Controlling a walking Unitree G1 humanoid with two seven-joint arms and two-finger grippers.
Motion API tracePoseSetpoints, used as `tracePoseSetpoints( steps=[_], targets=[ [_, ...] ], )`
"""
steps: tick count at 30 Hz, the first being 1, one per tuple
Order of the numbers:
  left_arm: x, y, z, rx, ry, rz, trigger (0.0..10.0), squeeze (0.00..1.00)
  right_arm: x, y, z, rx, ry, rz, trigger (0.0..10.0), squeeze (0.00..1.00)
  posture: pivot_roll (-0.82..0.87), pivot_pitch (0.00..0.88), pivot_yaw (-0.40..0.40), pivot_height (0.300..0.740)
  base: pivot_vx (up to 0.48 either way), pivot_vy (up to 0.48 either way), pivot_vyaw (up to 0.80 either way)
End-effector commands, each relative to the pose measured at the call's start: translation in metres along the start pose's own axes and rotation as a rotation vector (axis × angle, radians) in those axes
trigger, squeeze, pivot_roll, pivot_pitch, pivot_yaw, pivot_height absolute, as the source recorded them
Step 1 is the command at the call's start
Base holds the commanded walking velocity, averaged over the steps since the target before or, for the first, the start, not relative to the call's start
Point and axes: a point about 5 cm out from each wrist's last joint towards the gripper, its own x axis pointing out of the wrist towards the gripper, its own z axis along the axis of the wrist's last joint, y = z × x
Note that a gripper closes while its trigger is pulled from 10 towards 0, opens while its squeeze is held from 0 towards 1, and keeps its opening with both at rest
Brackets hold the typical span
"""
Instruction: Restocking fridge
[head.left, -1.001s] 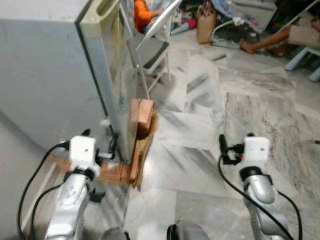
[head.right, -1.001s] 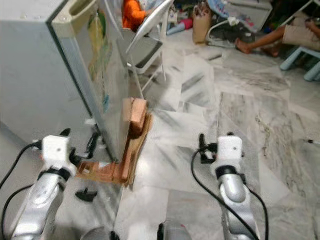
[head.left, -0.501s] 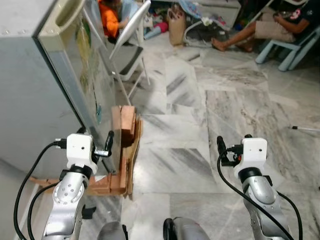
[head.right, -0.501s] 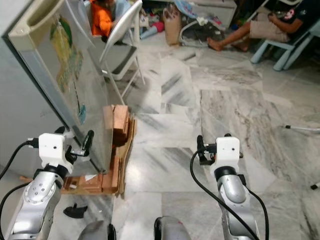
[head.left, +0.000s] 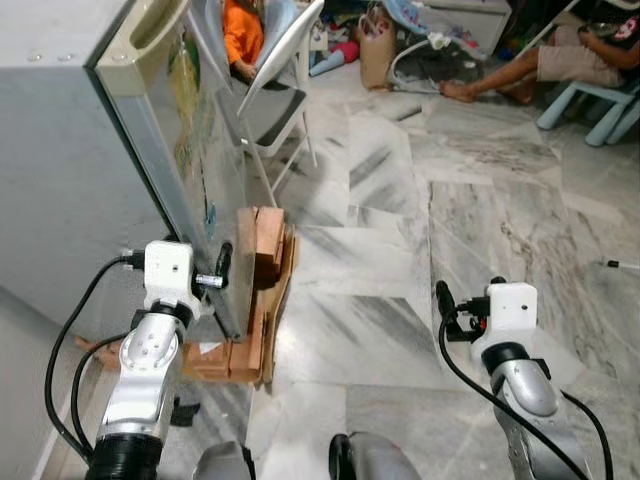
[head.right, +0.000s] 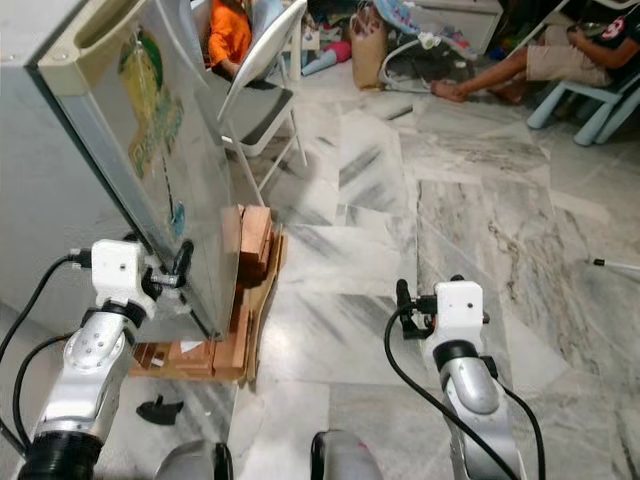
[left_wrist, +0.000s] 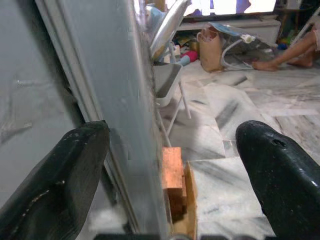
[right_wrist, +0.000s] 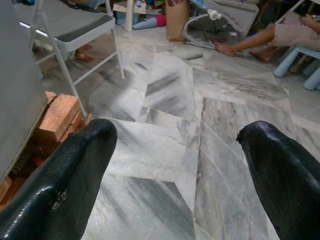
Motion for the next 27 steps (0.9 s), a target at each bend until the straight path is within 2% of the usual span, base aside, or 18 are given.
tracePoseSetpoints(
  steps=[1,10,15,18,21,22,24,26,27],
  targets=[
    [0.003,0.006,-0.004,0.026,0.017,0.034,10.0,0.0,-0.002,-0.004,0.003,-0.012,-0.005,-0.001,10.0,0.0,-0.1,0.107,-0.043,0.74,0.0,0.0,0.0],
    [0.022,0.006,-0.002,0.043,0.007,0.071,10.0,0.0,-0.009,-0.004,0.001,-0.017,0.011,0.004,10.0,0.0,-0.11,0.109,-0.043,0.74,0.0,0.0,0.0],
    [0.029,0.001,0.003,0.019,-0.009,0.049,10.0,0.0,-0.019,-0.005,-0.002,-0.005,0.023,0.047,10.0,0.0,-0.11,0.111,-0.048,0.74,0.0,0.0,0.0],
    [0.04,-0.014,0.014,0.003,-0.047,-0.023,10.0,0.0,-0.027,-0.005,-0.008,-0.012,0.041,0.085,10.0,0.0,-0.11,0.111,-0.052,0.74,0.0,0.0,0.0],
    [0.053,-0.039,0.032,0.009,-0.104,-0.141,10.0,0.0,-0.031,-0.008,-0.018,-0.038,0.089,0.094,10.0,0.0,-0.1,0.109,-0.052,0.74,0.0,0.0,0.0],
    [0.059,-0.051,0.042,0.013,-0.136,-0.189,10.0,0.0,-0.034,-0.011,-0.026,-0.032,0.112,0.09,10.0,0.0,-0.1,0.108,-0.049,0.74,0.0,0.0,0.0],
    [0.065,-0.061,0.05,0.014,-0.159,-0.223,10.0,0.0,-0.036,-0.016,-0.032,-0.033,0.133,0.074,10.0,0.0,-0.1,0.108,-0.048,0.74,0.0,0.0,0.0],
    [0.072,-0.082,0.064,-0.006,-0.187,-0.291,10.0,0.0,-0.037,-0.021,-0.038,-0.03,0.15,0.053,10.0,0.0,-0.11,0.106,-0.041,0.74,0.0,0.0,0.0],
    [0.074,-0.098,0.072,-0.013,-0.205,-0.355,10.0,0.0,-0.038,-0.022,-0.04,-0.03,0.154,0.049,10.0,0.0,-0.12,0.105,-0.038,0.74,0.0,0.0,0.0]
  ],
)
